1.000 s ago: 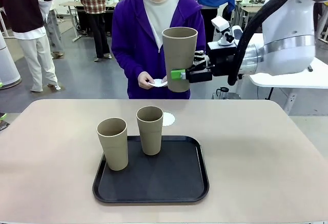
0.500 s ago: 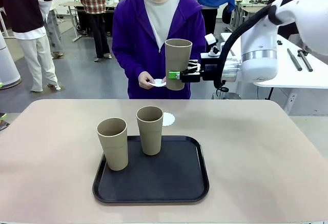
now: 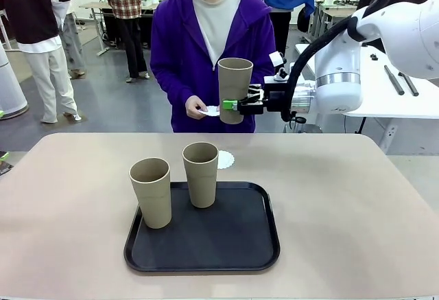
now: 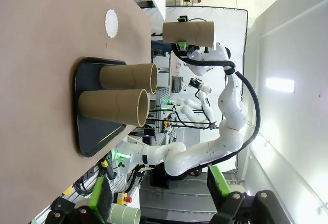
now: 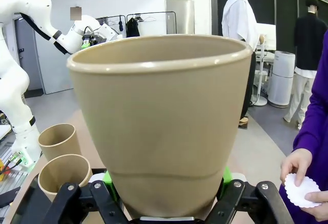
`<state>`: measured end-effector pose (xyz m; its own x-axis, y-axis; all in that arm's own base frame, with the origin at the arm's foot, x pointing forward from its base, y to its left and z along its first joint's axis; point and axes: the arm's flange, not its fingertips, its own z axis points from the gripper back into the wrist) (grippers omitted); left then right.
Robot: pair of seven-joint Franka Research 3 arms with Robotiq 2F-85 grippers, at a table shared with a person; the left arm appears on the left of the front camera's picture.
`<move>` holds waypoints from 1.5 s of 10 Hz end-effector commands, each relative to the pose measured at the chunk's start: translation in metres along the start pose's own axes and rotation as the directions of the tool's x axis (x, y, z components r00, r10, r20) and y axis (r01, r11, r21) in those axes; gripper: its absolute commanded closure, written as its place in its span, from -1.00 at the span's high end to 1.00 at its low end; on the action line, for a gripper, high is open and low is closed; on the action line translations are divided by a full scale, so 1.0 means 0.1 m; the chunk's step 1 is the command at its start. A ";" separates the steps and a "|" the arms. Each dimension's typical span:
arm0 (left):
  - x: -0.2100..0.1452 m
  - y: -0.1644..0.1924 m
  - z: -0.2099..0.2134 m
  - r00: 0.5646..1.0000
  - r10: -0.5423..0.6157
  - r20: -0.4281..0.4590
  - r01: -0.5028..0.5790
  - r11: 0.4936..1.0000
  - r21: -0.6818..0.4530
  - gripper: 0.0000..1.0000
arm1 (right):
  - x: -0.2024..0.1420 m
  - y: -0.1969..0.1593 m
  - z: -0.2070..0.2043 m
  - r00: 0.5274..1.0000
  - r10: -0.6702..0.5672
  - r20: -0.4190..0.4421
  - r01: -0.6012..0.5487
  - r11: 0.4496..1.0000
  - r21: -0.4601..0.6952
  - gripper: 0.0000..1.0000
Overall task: Place coasters on the table and set cups on them.
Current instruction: Pick up one Reusable plastic cup and place it on a coaster set by the human.
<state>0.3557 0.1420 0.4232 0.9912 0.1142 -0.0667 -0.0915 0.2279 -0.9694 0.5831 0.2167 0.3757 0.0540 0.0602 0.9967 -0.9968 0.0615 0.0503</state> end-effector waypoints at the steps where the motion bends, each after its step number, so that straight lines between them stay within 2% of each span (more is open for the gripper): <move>1: -0.01 -0.03 0.00 1.000 -0.007 0.006 0.007 1.000 -0.018 1.00 | 0.00 0.00 0.00 1.000 -0.002 0.002 0.002 1.000 0.000 0.63; 3: -0.01 -0.03 0.00 1.000 -0.007 0.006 0.007 1.000 -0.018 1.00 | 0.00 0.00 0.01 1.000 0.000 -0.001 0.000 1.000 -0.002 0.63; 4: -0.01 -0.03 0.00 1.000 -0.007 0.006 0.007 1.000 -0.018 1.00 | -0.08 -0.07 0.01 1.000 0.018 0.010 -0.019 0.998 0.060 0.63; 8: -0.01 -0.03 0.00 1.000 -0.007 0.006 0.007 1.000 -0.018 1.00 | -0.47 -0.23 -0.23 1.000 0.017 0.025 -0.021 0.991 0.131 0.63; 15: -0.01 -0.03 0.00 1.000 -0.007 0.006 0.007 1.000 -0.018 1.00 | -1.03 -0.41 -0.37 0.999 -0.005 -0.035 0.008 0.996 0.089 0.63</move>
<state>0.3557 0.1420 0.4232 0.9912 0.1141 -0.0668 -0.0915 0.2278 -0.9694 0.6090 0.2405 0.2723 0.0851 0.0685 0.9940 -0.9959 -0.0253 0.0870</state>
